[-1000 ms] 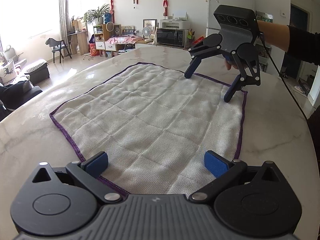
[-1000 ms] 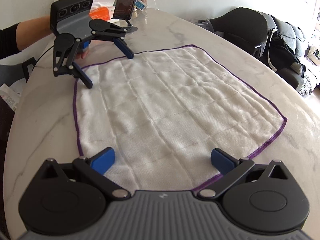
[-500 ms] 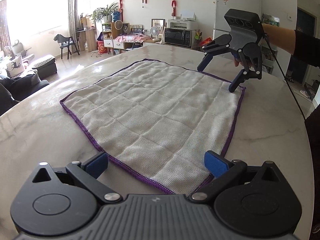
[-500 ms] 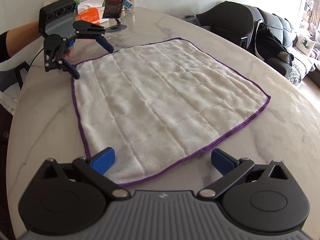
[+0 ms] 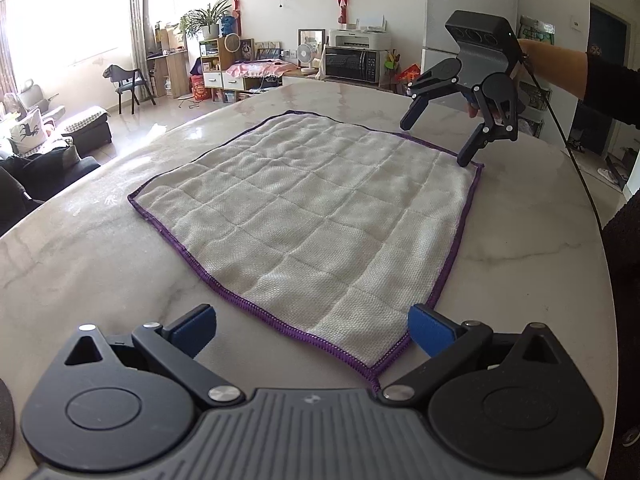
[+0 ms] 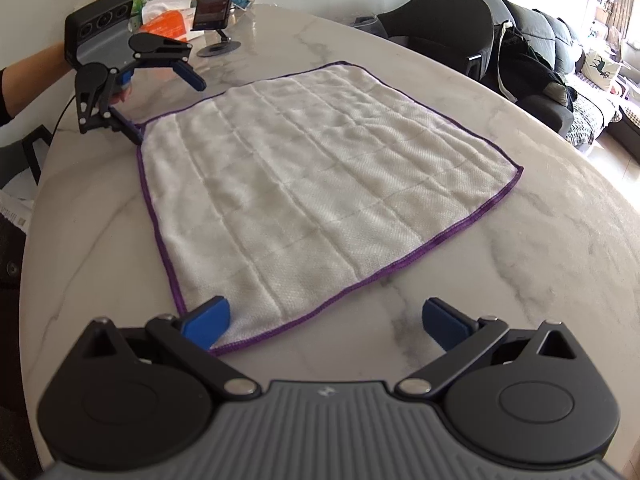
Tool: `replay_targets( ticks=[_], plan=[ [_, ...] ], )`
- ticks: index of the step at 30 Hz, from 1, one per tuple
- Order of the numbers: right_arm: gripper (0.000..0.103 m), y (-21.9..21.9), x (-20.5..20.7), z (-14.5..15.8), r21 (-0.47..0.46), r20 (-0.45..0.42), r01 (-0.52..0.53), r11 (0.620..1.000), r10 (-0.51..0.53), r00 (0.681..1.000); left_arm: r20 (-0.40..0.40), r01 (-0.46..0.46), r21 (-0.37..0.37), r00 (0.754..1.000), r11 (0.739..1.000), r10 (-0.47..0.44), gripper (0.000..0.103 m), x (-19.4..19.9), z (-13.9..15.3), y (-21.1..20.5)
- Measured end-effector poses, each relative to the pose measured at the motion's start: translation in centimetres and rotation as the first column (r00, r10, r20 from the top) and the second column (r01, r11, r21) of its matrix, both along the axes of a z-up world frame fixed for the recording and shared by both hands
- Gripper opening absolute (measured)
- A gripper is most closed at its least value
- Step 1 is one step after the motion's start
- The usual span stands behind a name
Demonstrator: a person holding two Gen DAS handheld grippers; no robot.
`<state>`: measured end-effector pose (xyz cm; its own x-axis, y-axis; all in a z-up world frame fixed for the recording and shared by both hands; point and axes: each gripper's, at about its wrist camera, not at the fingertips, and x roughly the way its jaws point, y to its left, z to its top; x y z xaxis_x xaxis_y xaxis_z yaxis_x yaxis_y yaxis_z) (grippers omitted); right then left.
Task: Fold towel
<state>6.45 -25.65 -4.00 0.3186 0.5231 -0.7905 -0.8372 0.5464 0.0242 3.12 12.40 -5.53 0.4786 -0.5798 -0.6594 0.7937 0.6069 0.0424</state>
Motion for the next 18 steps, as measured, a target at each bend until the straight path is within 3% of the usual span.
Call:
replay_targets(
  ticks=[7,11,18],
  plan=[
    [0.103,-0.3,1.8,0.6,0.05,-0.011,0.073,0.996,-0.073,0.997,0.017,-0.051,-0.028,0.999,0.998,0.051,0.102,2.5,1.0,-0.8],
    [0.103,-0.2,3.2,1.0,0.069,-0.008,0.111,0.991,-0.111,0.994,-0.011,-0.154,-0.086,0.988,0.984,0.154,0.102,5.6,1.6,-1.1],
    [0.103,0.3,5.9,1.3,0.051,-0.024,0.138,0.989,-0.136,0.99,-0.038,-0.24,-0.113,0.971,0.964,0.237,0.101,9.4,2.2,-1.8]
  ],
)
